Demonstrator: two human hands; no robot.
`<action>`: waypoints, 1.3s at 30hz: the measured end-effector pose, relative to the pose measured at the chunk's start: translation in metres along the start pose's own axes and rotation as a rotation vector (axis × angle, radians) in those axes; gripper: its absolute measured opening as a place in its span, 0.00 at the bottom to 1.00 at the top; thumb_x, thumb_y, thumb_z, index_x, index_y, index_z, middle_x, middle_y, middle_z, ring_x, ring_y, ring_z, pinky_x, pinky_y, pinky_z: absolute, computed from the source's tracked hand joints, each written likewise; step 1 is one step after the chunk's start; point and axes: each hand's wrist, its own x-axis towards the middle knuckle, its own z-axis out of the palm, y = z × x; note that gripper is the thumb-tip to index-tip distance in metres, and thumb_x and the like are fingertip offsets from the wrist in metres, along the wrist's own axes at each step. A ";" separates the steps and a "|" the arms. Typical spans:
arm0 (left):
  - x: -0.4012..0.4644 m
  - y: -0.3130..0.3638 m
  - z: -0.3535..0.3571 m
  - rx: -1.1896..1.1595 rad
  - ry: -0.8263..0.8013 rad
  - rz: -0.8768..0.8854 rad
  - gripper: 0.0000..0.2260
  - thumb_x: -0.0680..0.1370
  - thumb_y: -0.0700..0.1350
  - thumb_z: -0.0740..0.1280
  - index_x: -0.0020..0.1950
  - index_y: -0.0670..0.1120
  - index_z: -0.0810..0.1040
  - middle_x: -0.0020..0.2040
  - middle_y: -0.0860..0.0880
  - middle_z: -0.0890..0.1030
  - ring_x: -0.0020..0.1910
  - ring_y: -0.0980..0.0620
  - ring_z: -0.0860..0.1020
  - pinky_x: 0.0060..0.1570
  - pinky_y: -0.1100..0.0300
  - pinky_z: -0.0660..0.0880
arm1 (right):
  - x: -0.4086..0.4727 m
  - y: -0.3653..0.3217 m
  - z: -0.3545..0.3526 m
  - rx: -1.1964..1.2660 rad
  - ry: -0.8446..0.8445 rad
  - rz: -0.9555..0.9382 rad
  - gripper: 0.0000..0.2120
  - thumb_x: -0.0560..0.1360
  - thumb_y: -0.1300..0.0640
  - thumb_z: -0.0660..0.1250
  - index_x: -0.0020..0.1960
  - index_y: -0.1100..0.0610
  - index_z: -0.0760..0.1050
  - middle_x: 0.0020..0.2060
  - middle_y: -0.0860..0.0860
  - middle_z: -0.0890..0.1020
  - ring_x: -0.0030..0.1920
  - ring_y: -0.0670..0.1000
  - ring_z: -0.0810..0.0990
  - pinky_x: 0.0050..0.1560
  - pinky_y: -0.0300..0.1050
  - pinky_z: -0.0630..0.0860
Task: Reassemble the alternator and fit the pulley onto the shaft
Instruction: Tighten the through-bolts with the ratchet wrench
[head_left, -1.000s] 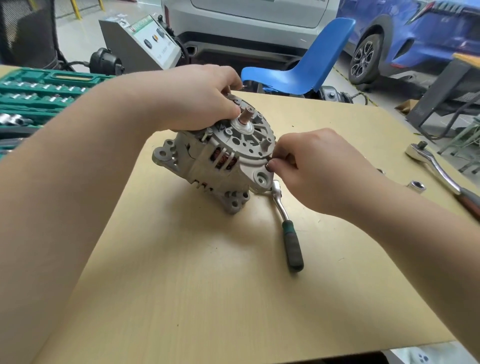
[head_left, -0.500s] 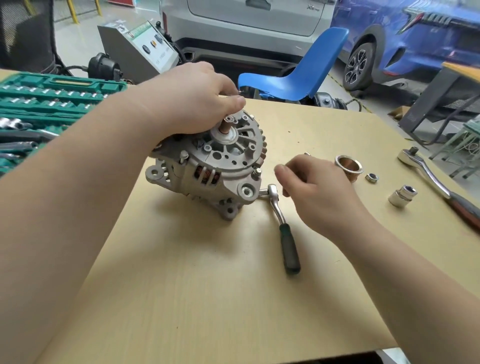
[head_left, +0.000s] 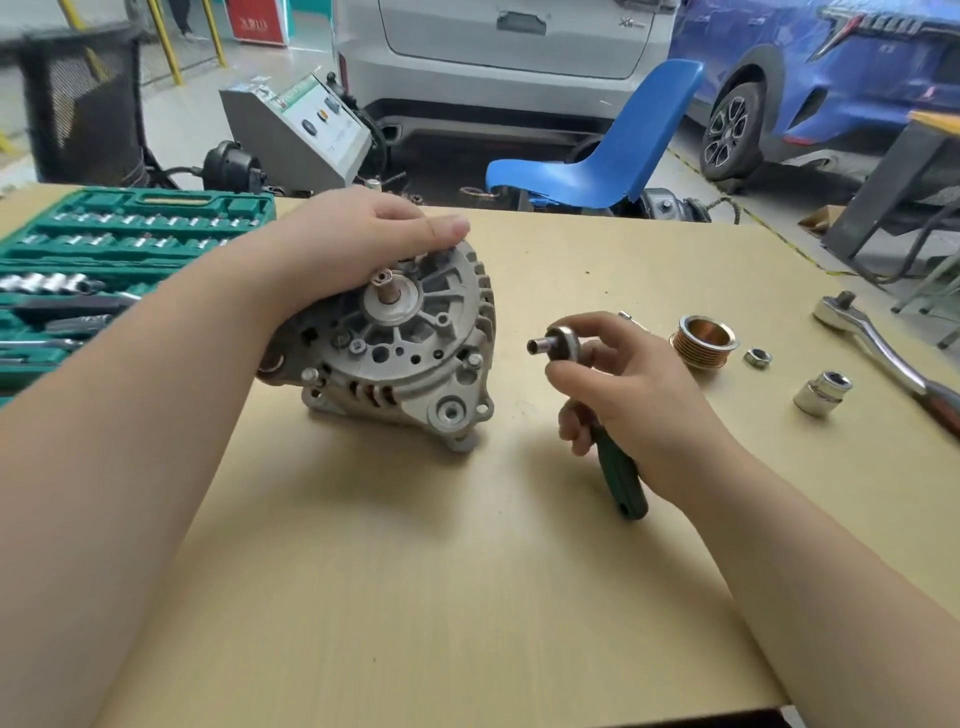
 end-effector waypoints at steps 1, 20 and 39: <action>-0.002 0.001 -0.001 -0.020 -0.010 -0.001 0.29 0.67 0.84 0.62 0.55 0.70 0.84 0.53 0.66 0.83 0.52 0.61 0.79 0.46 0.60 0.70 | -0.001 -0.002 -0.001 0.041 -0.029 -0.001 0.11 0.76 0.65 0.71 0.53 0.51 0.83 0.40 0.53 0.81 0.28 0.58 0.75 0.29 0.47 0.73; -0.011 0.047 -0.002 0.142 0.016 0.345 0.12 0.80 0.44 0.70 0.53 0.62 0.86 0.56 0.57 0.87 0.24 0.56 0.71 0.34 0.63 0.76 | 0.054 -0.112 -0.034 -0.881 -0.614 -0.244 0.03 0.78 0.43 0.73 0.50 0.40 0.83 0.40 0.42 0.87 0.38 0.44 0.84 0.41 0.47 0.80; -0.044 0.039 0.034 0.066 0.057 0.445 0.15 0.74 0.42 0.66 0.50 0.54 0.91 0.53 0.66 0.86 0.68 0.58 0.73 0.73 0.50 0.66 | 0.038 -0.107 -0.017 -0.820 -0.421 -0.222 0.12 0.77 0.41 0.74 0.43 0.49 0.83 0.34 0.44 0.87 0.30 0.40 0.80 0.31 0.40 0.75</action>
